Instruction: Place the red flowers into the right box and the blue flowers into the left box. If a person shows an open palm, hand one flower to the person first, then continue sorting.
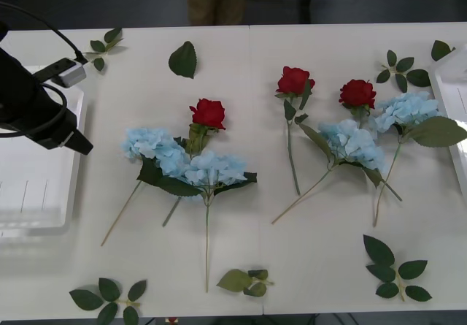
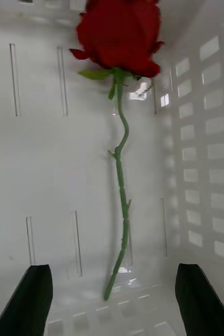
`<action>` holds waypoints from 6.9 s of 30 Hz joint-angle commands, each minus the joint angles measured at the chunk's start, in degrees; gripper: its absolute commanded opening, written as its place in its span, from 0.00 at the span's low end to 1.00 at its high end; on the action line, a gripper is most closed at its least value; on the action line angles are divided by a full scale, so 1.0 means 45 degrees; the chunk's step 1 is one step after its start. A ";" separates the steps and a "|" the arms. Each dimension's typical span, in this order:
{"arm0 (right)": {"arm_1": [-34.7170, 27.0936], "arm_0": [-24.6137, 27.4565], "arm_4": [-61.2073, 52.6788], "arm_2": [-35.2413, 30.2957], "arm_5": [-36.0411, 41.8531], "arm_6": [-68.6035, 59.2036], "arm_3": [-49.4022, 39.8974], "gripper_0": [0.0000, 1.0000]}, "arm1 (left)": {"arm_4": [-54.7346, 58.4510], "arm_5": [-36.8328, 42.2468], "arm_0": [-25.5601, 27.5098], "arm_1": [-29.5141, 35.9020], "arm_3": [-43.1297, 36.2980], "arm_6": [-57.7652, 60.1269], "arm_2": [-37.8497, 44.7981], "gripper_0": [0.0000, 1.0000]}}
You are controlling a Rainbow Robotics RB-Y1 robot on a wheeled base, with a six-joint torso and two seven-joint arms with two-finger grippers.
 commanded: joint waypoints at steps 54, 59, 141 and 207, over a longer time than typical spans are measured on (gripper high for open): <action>0.0614 0.0279 -0.6657 0.7791 -0.4577 -0.4394 -0.1571 0.72 | -0.9623 -0.5886 0.1514 -0.3286 0.2361 0.7907 -0.7354 0.21; 0.0653 0.0240 -0.6735 0.7772 -0.5007 -0.4668 -0.1454 0.00 | -0.9643 -0.6062 0.1495 -0.3305 0.2361 0.7907 -0.7354 0.08; 0.5614 -0.4409 0.7894 1.1424 -0.3992 -1.7051 -0.9853 0.00 | -1.0073 -0.7488 0.1944 -0.3305 0.2361 0.8258 -0.7315 0.00; 0.3934 -0.0932 -0.1071 0.2986 0.1243 -0.3945 -0.4716 0.90 | -0.5073 -0.1140 0.0694 -0.1177 -0.0940 0.3669 -0.0596 0.00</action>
